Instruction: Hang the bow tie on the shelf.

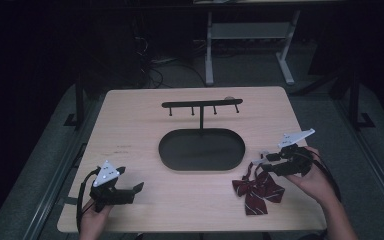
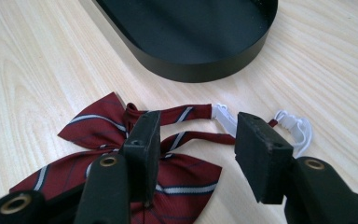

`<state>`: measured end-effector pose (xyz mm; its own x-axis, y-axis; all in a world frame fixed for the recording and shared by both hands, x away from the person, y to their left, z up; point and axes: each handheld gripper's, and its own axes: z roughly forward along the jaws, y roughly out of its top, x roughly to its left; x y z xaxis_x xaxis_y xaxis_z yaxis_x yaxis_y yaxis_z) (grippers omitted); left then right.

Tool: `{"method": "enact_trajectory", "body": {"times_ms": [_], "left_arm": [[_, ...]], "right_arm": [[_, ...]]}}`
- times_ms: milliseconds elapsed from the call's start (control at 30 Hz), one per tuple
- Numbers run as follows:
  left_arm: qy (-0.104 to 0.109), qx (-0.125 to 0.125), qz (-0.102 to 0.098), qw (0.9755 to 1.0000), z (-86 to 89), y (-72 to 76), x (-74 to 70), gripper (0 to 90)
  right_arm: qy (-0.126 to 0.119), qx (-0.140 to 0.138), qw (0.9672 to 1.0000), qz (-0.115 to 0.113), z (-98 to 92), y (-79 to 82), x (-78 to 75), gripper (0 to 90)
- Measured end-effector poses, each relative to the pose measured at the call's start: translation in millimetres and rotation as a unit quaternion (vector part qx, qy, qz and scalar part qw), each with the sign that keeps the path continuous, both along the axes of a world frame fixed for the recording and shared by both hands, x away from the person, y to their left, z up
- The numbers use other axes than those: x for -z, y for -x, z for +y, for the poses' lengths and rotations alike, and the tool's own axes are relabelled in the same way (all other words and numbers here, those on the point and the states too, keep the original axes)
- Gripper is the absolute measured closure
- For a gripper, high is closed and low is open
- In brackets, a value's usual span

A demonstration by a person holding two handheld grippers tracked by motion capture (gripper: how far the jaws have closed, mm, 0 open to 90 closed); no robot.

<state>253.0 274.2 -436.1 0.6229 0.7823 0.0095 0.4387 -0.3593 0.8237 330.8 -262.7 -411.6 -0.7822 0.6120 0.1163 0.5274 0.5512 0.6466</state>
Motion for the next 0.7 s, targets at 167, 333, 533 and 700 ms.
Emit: {"method": "enact_trajectory", "body": {"times_ms": [167,333,533,700], "left_arm": [[-0.002,0.000,0.001,1.0000,0.4,-0.4,0.1,13.0],[-0.003,0.000,0.005,1.0000,-0.4,-0.4,0.1,13.0],[-0.001,0.000,0.005,1.0000,-1.6,-0.8,0.7,13.0],[-0.003,0.003,0.007,1.0000,-0.7,-1.4,1.0,13.0]], "right_arm": [[0.007,-0.007,0.9999,0.006,6.5,-8.4,1.3,50.7],[0.005,-0.011,0.9999,0.010,8.9,-14.3,1.0,51.7],[0.018,-0.019,0.9995,0.019,17.3,-27.3,0.9,55.0],[0.029,-0.019,0.9989,0.032,20.8,-37.9,11.1,56.4]]}}
